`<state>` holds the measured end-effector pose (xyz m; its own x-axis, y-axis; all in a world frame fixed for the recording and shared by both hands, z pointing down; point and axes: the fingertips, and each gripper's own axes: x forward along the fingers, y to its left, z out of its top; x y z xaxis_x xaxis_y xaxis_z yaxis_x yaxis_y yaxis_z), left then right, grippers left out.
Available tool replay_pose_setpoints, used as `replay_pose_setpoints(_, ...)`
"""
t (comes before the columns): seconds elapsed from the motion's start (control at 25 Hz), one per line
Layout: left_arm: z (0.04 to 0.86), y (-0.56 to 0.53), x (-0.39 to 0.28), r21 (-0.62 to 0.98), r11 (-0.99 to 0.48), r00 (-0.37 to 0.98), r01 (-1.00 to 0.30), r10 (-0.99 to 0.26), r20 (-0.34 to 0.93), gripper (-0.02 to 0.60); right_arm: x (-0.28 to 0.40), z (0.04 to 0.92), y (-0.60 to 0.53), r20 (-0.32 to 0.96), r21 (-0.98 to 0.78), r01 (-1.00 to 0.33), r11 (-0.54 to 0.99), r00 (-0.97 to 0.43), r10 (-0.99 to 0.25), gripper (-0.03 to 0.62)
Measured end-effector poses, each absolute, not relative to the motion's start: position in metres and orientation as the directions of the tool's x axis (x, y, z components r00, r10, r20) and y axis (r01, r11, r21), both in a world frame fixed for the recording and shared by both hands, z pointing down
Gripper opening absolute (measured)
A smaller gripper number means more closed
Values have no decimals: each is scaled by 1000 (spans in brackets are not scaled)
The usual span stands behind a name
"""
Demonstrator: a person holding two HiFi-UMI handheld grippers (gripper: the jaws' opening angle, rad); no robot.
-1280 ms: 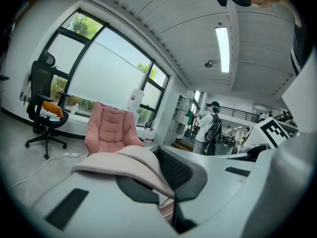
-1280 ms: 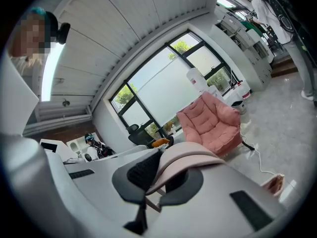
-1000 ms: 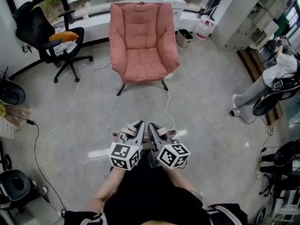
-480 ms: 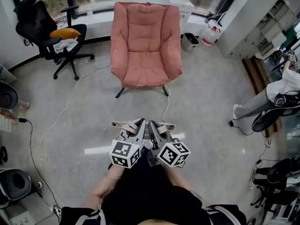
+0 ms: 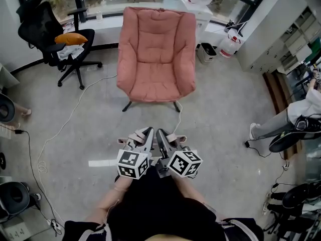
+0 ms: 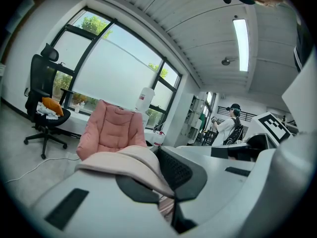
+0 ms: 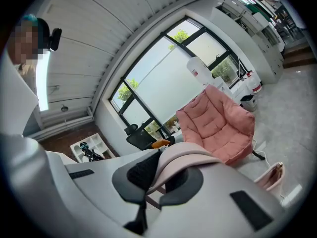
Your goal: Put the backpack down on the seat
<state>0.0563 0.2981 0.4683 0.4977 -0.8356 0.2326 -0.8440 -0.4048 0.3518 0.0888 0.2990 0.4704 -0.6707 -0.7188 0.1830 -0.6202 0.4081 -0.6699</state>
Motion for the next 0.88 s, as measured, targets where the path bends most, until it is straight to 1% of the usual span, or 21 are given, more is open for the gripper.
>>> replay_pose_setpoints(0.32, 468, 260, 82, 348, -391, 476, -852, -855, 207, 17, 114, 470, 258, 157, -669, -596, 443, -697, -700, 32)
replay_pose_setpoints(0.56, 468, 245, 89, 348, -392, 474, -852, -859, 195, 17, 121, 467, 243, 132, -650, -592, 477, -706, -696, 32)
replay_pose_setpoints(0.88, 469, 232, 100, 345, -395, 481, -851, -850, 215, 17, 132, 470, 231, 111, -696, -555, 455, -710, -696, 32)
